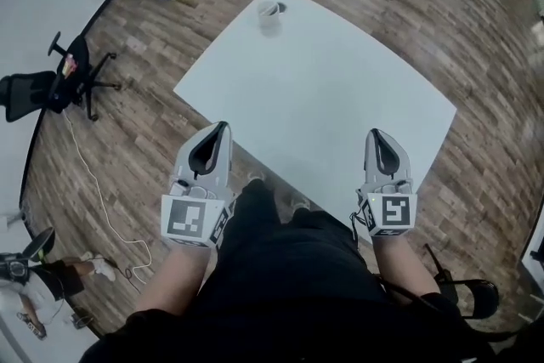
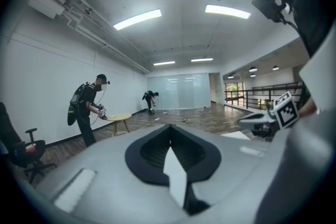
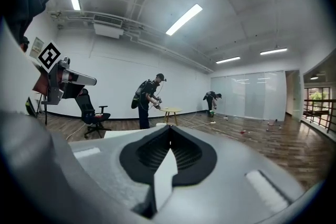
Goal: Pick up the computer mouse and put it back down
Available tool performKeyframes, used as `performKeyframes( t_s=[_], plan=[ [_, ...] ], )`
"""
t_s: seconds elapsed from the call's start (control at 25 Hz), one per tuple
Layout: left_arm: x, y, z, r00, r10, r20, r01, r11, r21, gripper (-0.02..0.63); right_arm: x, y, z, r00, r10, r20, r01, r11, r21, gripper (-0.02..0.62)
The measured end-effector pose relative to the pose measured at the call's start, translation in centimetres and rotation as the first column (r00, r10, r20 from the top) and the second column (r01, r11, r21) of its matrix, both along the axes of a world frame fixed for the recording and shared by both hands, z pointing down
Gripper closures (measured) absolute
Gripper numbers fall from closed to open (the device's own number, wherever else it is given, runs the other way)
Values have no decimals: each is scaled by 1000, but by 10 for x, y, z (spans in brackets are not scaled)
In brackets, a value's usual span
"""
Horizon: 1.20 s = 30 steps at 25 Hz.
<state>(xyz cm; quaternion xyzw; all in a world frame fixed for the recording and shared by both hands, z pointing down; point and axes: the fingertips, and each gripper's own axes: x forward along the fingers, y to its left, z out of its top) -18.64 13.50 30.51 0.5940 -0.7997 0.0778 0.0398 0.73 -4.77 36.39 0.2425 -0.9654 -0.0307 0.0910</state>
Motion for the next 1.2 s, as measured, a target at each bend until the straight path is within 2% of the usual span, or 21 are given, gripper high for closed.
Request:
performKeyframes(
  t_s=[0.16, 0.36, 0.44, 0.52, 0.68, 0.8, 1.04, 1.12, 1.2],
  plan=[
    [-23, -35, 5, 991, 135, -26, -135, 991, 8, 606, 0, -5, -1, 992, 121, -19, -121, 993, 15, 594],
    [-36, -92, 6, 944, 328, -31, -327, 945, 31, 606, 13, -19, -8, 950, 313, -22, -312, 949, 36, 594],
    [-34, -115, 4, 909, 417, -30, -415, 909, 43, 606, 25, -20, -8, 912, 410, -17, -410, 912, 31, 594],
    [-30, -135, 1, 860, 510, -26, -508, 860, 52, 606, 38, -14, -10, 859, 511, -13, -511, 859, 20, 594],
    [-23, -157, 6, 779, 626, -39, -624, 779, 59, 606, 59, 1, -8, 757, 654, -13, -654, 757, -7, 594],
    [-13, -168, 17, 729, 682, -61, -680, 731, 51, 606, 68, 17, -5, 712, 701, -26, -702, 712, -12, 594],
    [20, -177, 21, 648, 755, -98, -750, 656, 89, 606, 90, 38, -5, 674, 736, -66, -738, 674, -18, 594],
    [29, -178, 20, 628, 771, -101, -767, 636, 88, 606, 92, 40, -7, 670, 739, -71, -741, 671, -18, 594],
    [36, -178, 19, 615, 782, -99, -777, 623, 87, 606, 91, 42, -8, 679, 731, -68, -734, 679, -13, 594]
  ],
)
